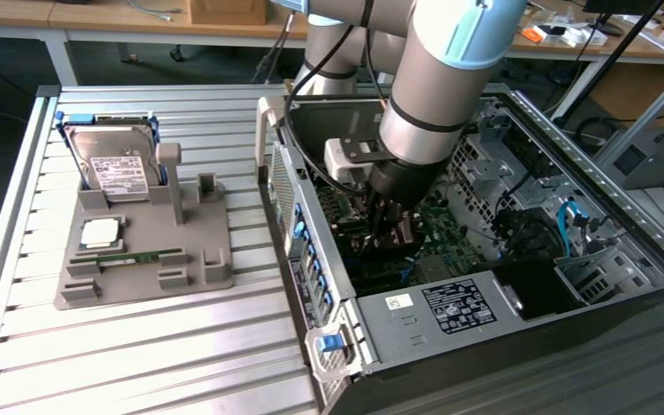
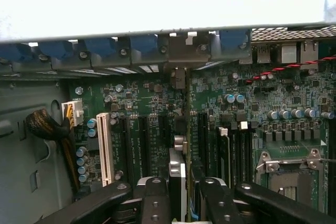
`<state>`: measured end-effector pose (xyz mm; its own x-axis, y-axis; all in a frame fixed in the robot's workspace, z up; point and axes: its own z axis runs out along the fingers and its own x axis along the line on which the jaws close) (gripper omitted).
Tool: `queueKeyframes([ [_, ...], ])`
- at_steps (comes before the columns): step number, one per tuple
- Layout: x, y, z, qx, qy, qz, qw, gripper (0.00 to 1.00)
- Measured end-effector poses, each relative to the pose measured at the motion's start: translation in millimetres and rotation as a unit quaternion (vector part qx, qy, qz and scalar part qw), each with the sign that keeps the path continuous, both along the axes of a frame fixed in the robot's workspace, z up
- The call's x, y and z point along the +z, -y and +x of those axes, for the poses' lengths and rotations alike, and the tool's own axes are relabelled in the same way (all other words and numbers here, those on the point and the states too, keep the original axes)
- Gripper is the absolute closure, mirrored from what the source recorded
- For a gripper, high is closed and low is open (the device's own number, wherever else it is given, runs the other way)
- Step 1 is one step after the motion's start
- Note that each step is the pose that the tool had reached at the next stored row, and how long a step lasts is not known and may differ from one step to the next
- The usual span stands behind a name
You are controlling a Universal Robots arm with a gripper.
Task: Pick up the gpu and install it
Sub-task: 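Insert the gpu into the slot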
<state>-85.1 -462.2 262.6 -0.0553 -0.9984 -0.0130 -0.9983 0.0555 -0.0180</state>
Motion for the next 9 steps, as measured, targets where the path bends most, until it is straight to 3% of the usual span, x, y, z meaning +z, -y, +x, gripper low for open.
queueKeyframes([
  [9, 3.9, 0.0, -0.1, 0.000, -0.0001, 0.0005, 1.0000, 0.73],
])
